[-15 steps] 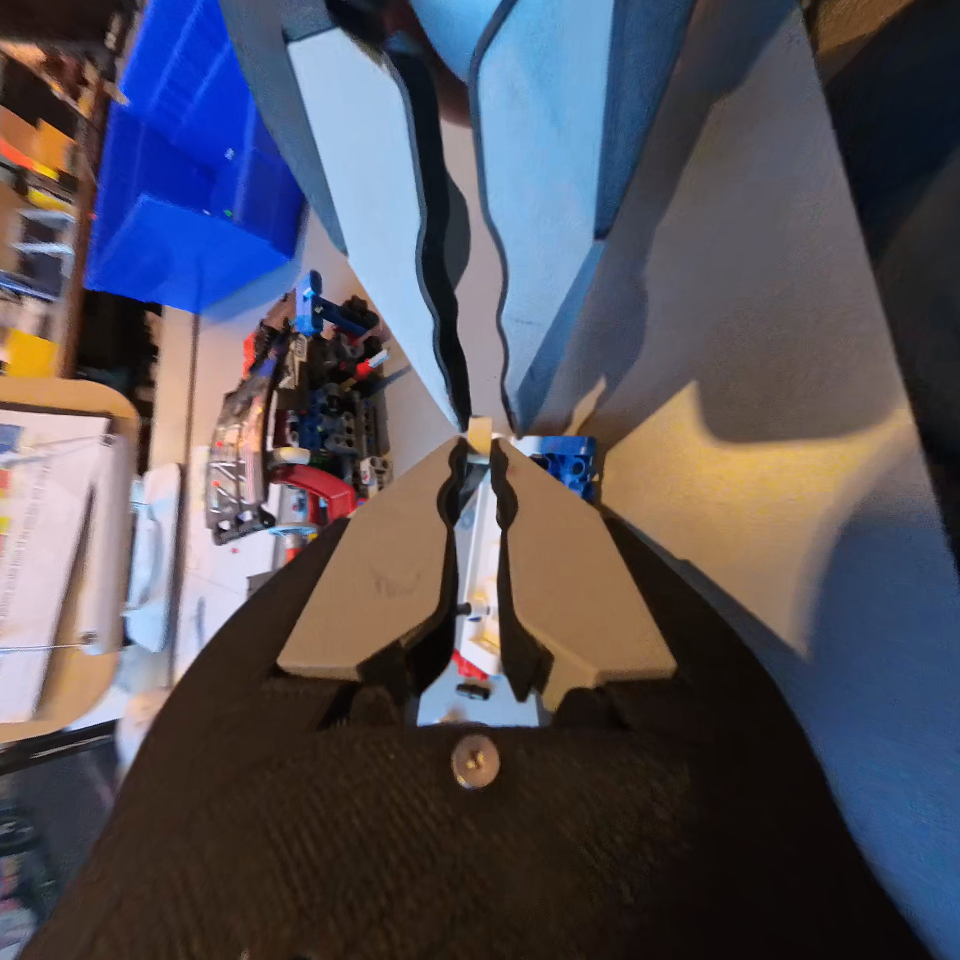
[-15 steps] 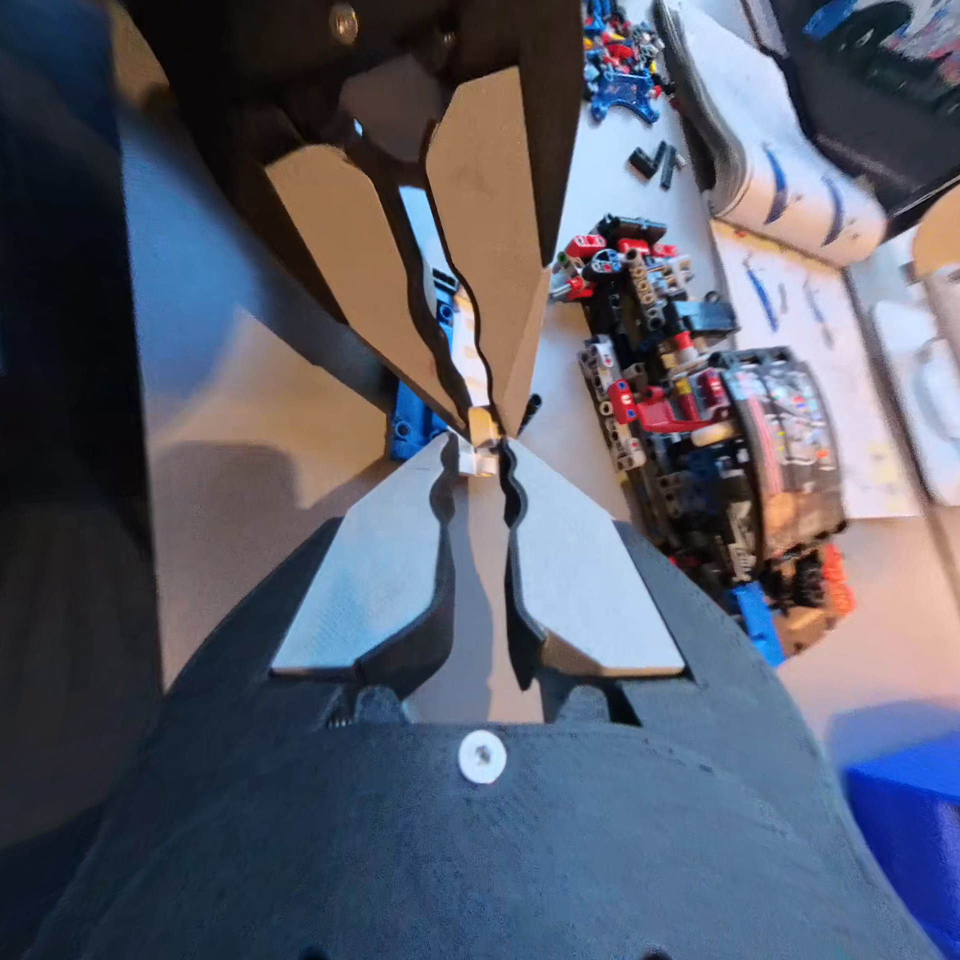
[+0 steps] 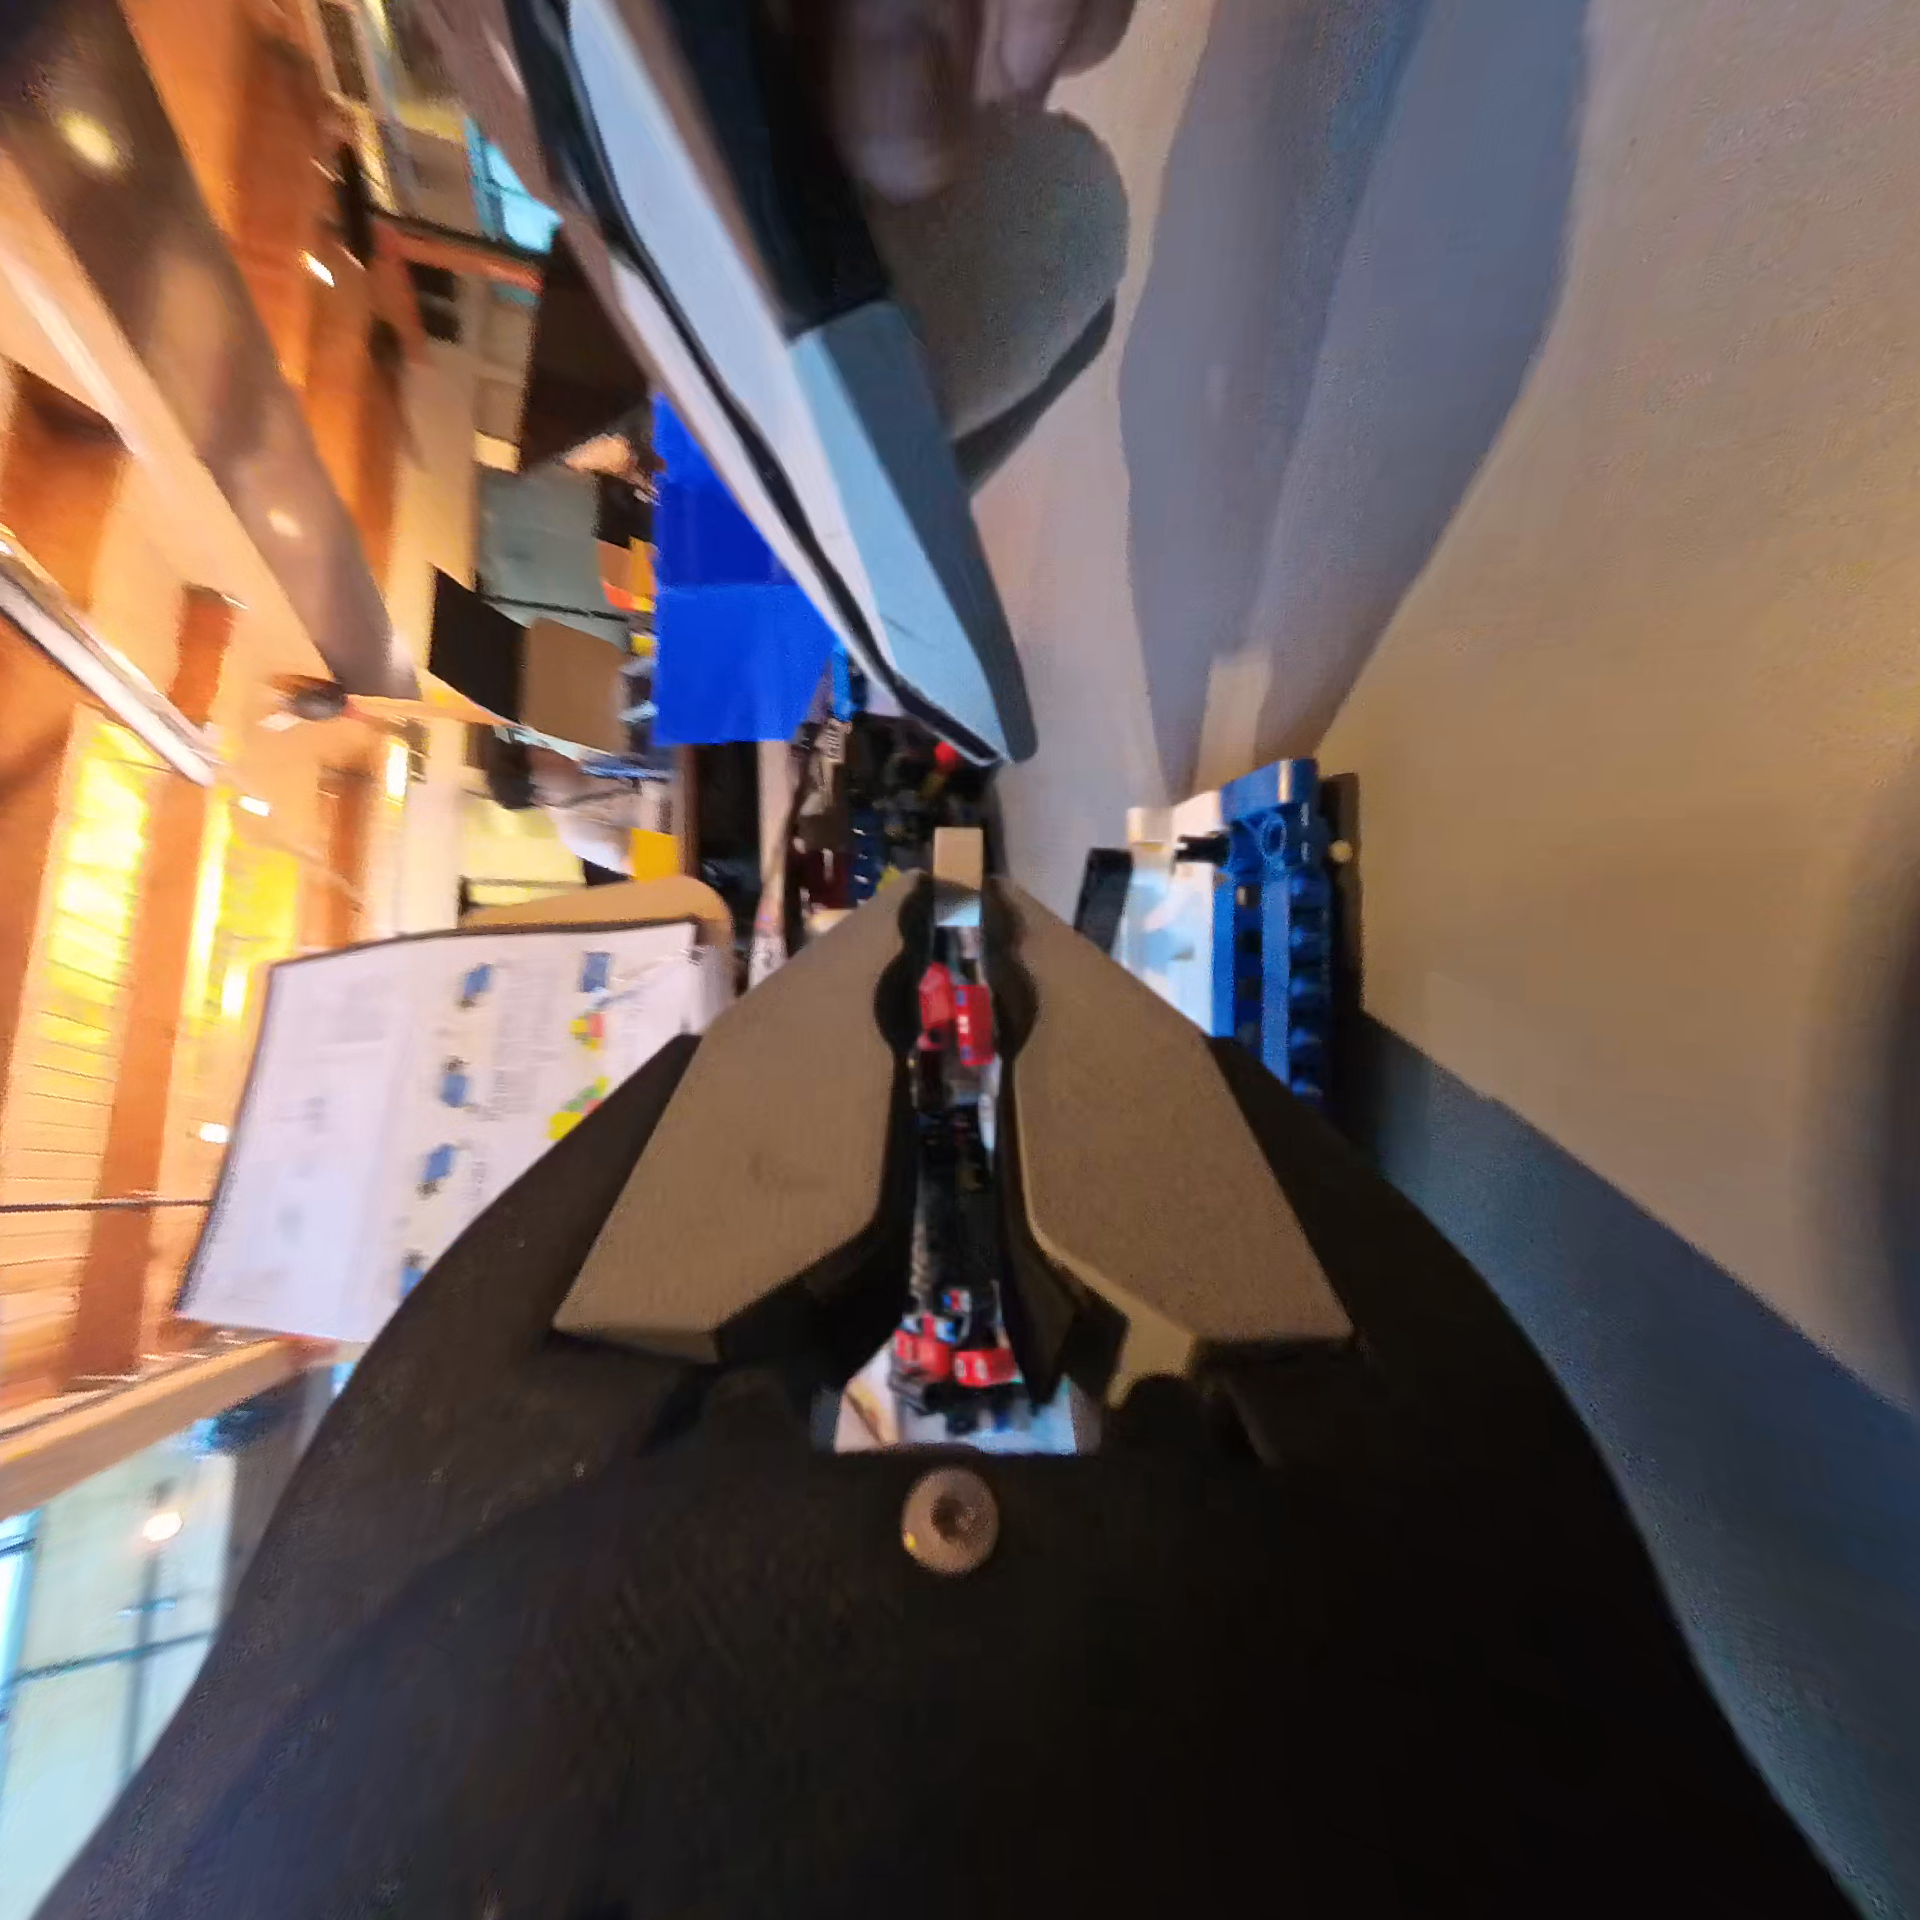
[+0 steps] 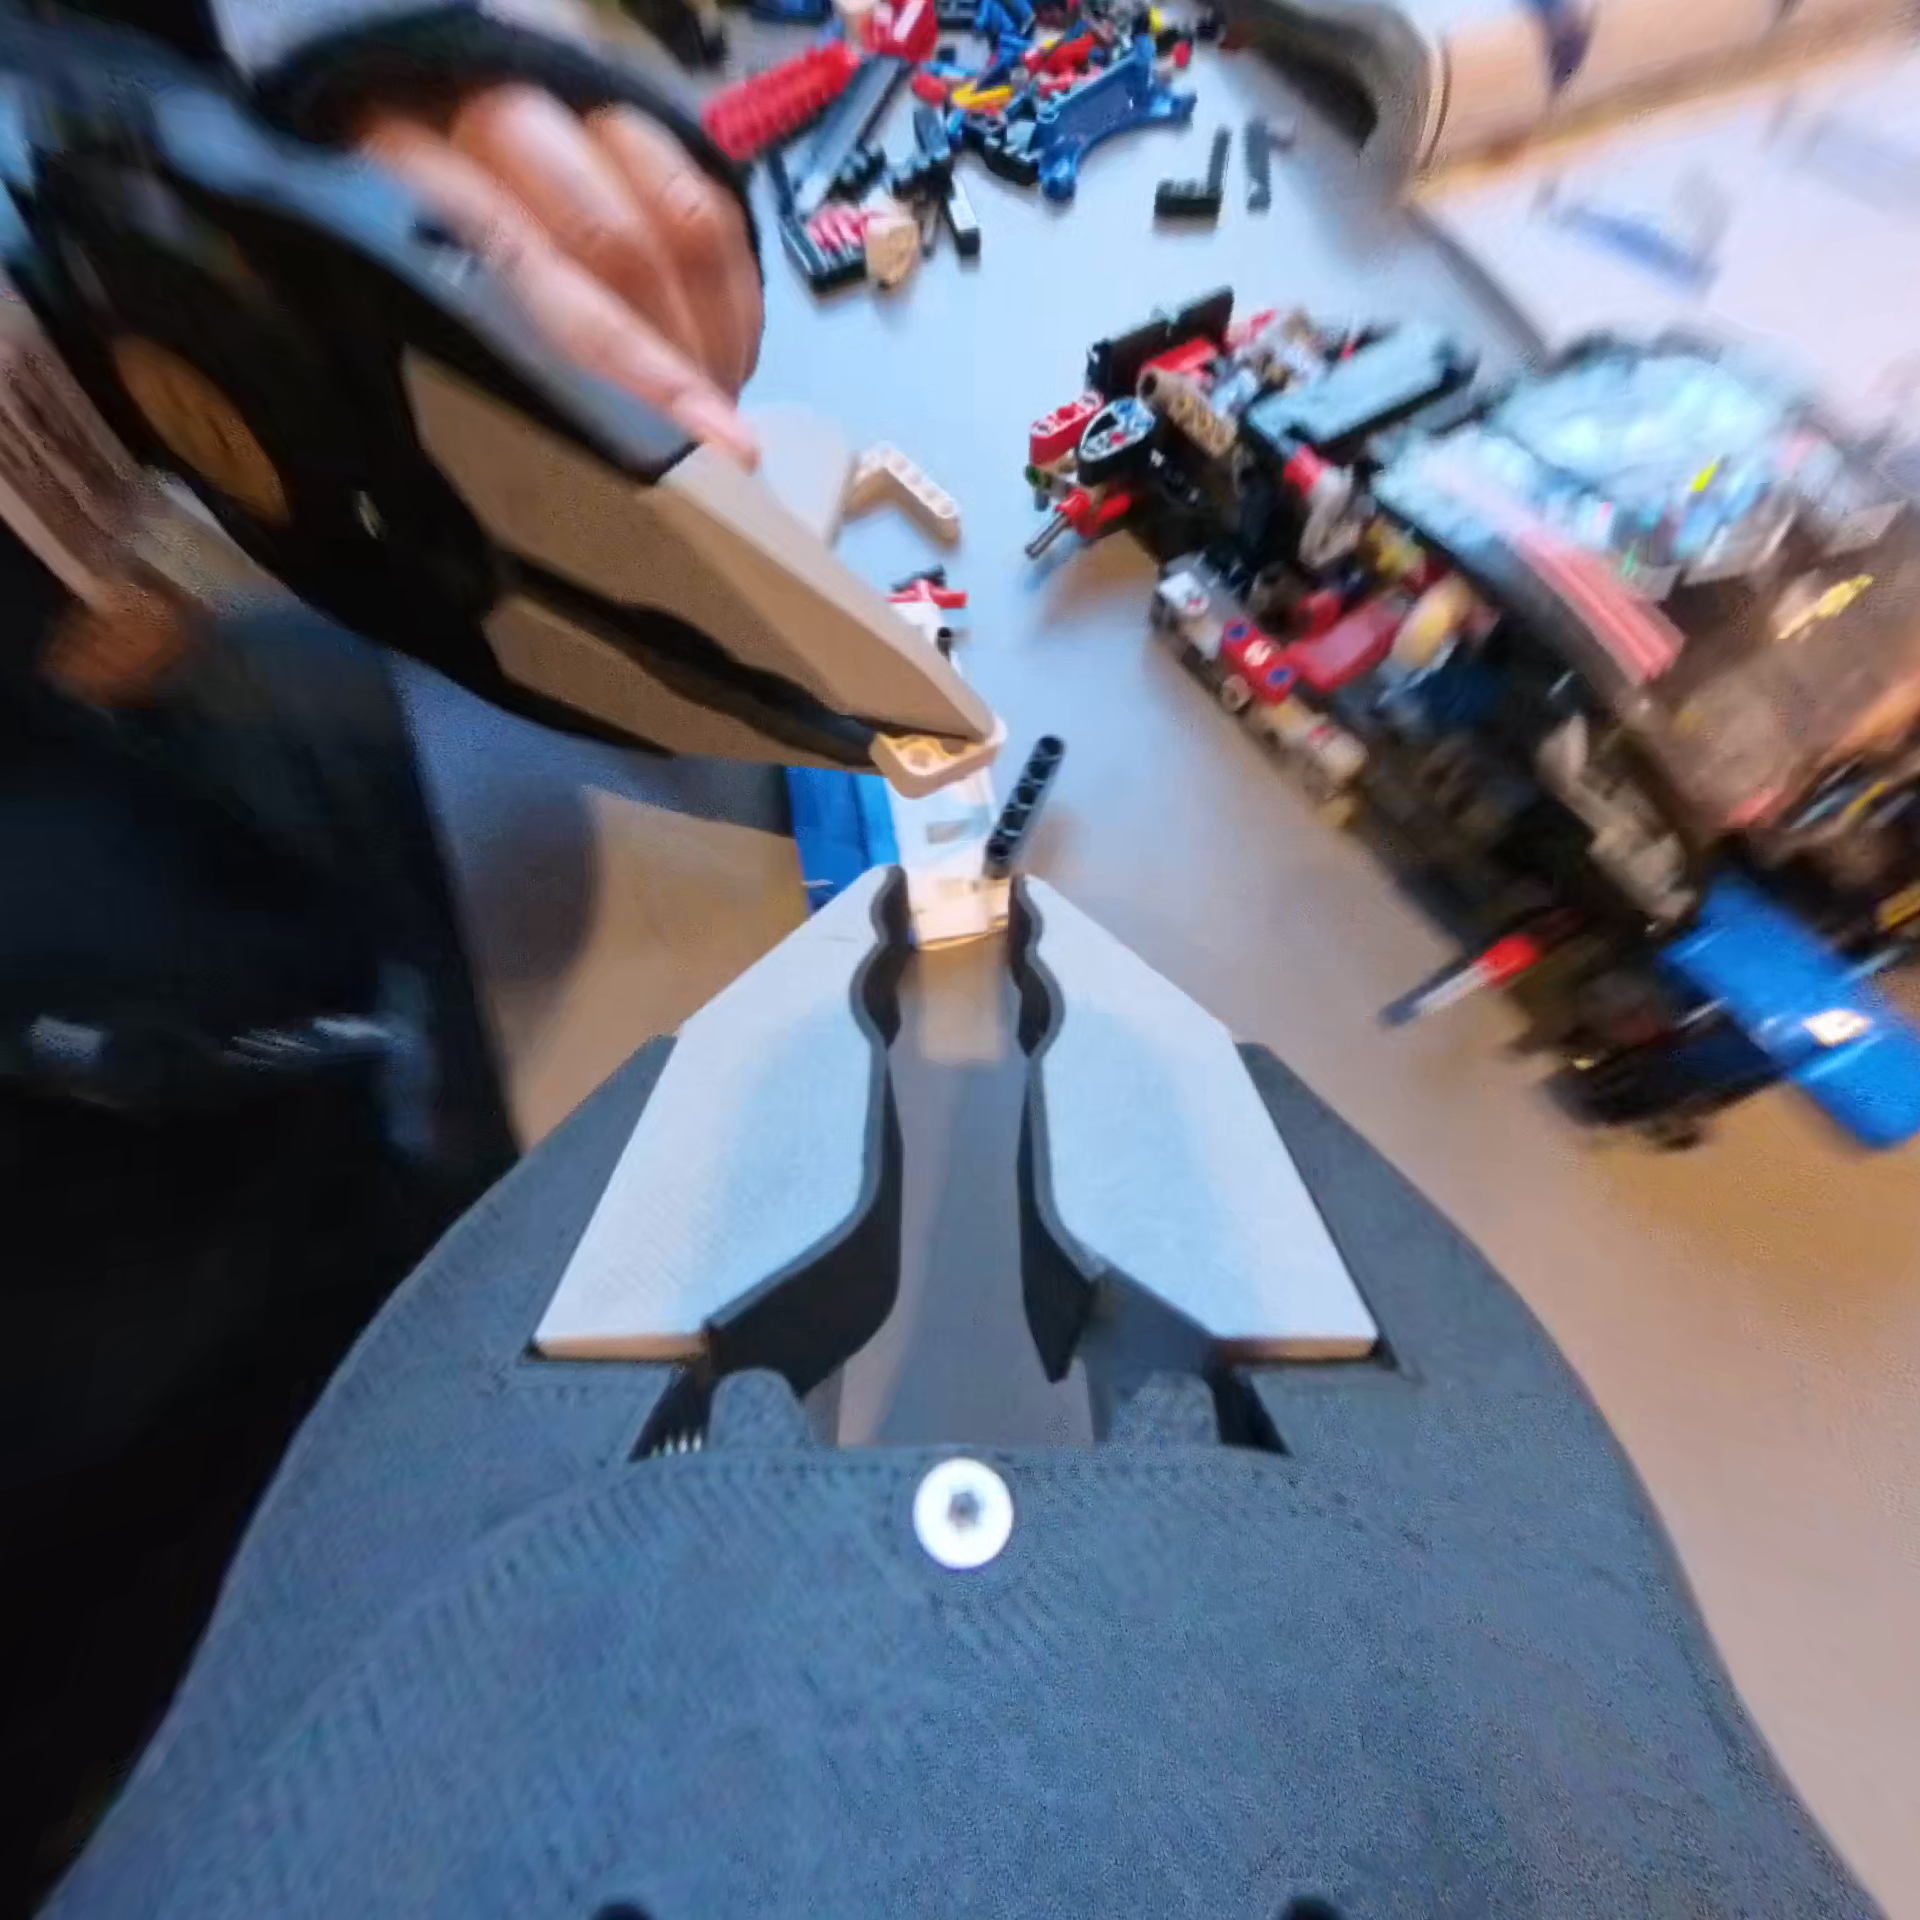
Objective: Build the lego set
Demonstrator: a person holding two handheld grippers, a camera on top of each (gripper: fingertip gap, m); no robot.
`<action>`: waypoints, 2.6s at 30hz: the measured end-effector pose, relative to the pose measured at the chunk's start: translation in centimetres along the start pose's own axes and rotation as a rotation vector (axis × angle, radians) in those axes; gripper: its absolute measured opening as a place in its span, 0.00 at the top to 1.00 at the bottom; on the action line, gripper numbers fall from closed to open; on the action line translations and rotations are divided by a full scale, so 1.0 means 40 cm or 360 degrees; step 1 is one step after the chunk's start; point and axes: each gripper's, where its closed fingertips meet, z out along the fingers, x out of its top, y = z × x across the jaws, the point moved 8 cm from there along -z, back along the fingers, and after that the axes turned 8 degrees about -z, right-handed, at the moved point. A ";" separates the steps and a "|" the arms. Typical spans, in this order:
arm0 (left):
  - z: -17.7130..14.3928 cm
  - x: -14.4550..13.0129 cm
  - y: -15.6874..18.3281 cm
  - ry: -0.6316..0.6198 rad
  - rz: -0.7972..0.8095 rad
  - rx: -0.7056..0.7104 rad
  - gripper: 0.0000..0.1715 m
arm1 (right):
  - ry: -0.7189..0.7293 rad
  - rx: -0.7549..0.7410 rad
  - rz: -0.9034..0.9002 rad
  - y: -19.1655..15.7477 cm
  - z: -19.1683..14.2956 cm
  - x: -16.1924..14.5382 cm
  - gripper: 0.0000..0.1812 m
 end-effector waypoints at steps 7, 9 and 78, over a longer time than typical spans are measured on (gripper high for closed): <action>-0.025 0.004 -0.020 0.0152 0.0119 0.0263 0.97 | 0.0386 0.0673 0.0939 0.034 -0.009 -0.004 0.96; -0.031 0.010 -0.018 0.0179 0.0144 0.0294 0.97 | 0.0466 0.0769 0.1034 0.036 -0.005 0.000 0.95; 0.030 -0.027 -0.024 -0.0072 -0.1100 -0.1194 0.97 | 0.0166 0.0668 0.1229 0.020 0.061 -0.069 0.95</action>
